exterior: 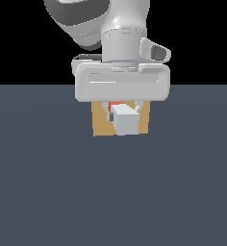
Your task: Insert the peg into the horizontal hole in a box.
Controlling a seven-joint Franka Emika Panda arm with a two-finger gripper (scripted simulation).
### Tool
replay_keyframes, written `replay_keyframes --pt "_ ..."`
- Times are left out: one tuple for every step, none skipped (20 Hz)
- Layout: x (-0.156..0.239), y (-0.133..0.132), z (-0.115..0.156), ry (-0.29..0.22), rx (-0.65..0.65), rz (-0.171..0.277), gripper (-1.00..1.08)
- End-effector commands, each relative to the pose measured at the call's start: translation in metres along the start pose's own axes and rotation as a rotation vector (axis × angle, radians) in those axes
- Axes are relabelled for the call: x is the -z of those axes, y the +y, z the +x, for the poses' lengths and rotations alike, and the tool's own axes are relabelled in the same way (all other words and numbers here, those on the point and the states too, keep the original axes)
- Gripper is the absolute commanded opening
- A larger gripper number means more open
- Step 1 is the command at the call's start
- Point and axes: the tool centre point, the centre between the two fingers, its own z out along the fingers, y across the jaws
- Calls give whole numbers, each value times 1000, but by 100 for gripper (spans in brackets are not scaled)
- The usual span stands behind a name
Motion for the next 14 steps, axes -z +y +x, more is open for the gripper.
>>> replay_keyframes --pt "3 1 1 -1 -5 -3 -100" --pt "3 1 1 -1 -5 -3 -100" --pt "3 1 1 -1 -5 -3 -100" --pt "3 1 1 -1 -5 -3 -100" --pt "1 0 1 0 -4 0 -100" --pt "1 1 1 0 -5 -1 -100" --pt "3 3 1 -1 -6 -5 -100" --pt "4 3 0 -1 -6 -7 -100" --pt "4 3 0 -1 -6 -7 -100" --pt "4 3 0 -1 -6 -7 -100" --pt "4 3 0 -1 -6 -7 -100" --pt "2 2 1 0 -6 -2 -100" --pt "2 2 1 0 -6 -2 -100" --pt "2 2 2 0 -6 -2 -100"
